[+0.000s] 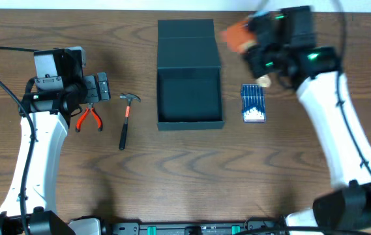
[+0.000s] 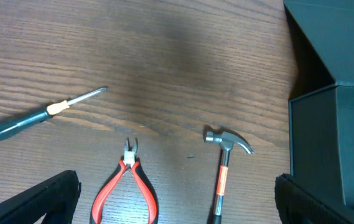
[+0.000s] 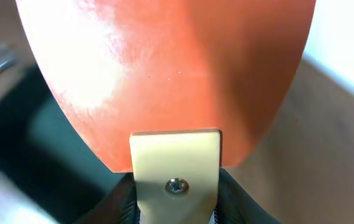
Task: Pack container
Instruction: 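Carry the scraper into the black box and release it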
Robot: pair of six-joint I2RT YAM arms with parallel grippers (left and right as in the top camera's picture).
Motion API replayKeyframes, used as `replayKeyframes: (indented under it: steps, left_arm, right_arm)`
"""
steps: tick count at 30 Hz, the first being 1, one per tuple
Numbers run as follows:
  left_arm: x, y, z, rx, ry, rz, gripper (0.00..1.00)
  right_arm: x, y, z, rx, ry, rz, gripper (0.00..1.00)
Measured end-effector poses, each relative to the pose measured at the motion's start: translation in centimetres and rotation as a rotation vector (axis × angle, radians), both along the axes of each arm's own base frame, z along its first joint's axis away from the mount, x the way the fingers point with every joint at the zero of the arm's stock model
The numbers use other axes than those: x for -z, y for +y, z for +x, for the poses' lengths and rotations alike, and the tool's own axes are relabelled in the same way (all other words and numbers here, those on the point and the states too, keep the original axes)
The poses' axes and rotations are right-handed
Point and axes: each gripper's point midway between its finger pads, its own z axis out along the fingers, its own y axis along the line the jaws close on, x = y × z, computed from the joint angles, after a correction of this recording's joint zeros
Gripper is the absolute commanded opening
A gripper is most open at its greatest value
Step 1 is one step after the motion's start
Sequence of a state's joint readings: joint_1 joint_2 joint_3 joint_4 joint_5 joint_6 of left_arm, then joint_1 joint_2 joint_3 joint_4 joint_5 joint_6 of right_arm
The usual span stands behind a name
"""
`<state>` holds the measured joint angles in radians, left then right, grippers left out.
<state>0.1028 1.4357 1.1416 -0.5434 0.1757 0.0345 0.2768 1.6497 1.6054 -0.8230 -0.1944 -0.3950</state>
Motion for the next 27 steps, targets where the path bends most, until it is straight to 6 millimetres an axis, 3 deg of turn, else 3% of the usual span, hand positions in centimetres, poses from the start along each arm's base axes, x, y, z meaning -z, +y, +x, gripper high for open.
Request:
replayKeyframes:
  steps: [4, 9, 19, 22, 27]
  left_arm:
    - [0.0, 0.0, 0.0, 0.0, 0.0, 0.0, 0.98]
    - [0.0, 0.0, 0.0, 0.0, 0.0, 0.0, 0.98]
    - [0.0, 0.0, 0.0, 0.0, 0.0, 0.0, 0.98]
    - [0.0, 0.0, 0.0, 0.0, 0.0, 0.0, 0.98]
    - [0.0, 0.0, 0.0, 0.0, 0.0, 0.0, 0.98]
  right_arm:
    - [0.9, 6.3, -3.0, -0.353, -0.063, -0.115, 0.01]
    - [4.2, 10.0, -4.4, -0.655, -0.106, -0.257, 0.01]
    - [13.5, 11.8, -2.2, -0.858, -0.064, -0.375, 0.01]
    - [15.3, 12.1, -1.4, -0.866, -0.063, -0.381, 0.01]
    - [16.8, 12.3, -0.6, -0.87, -0.071, -0.386, 0.01]
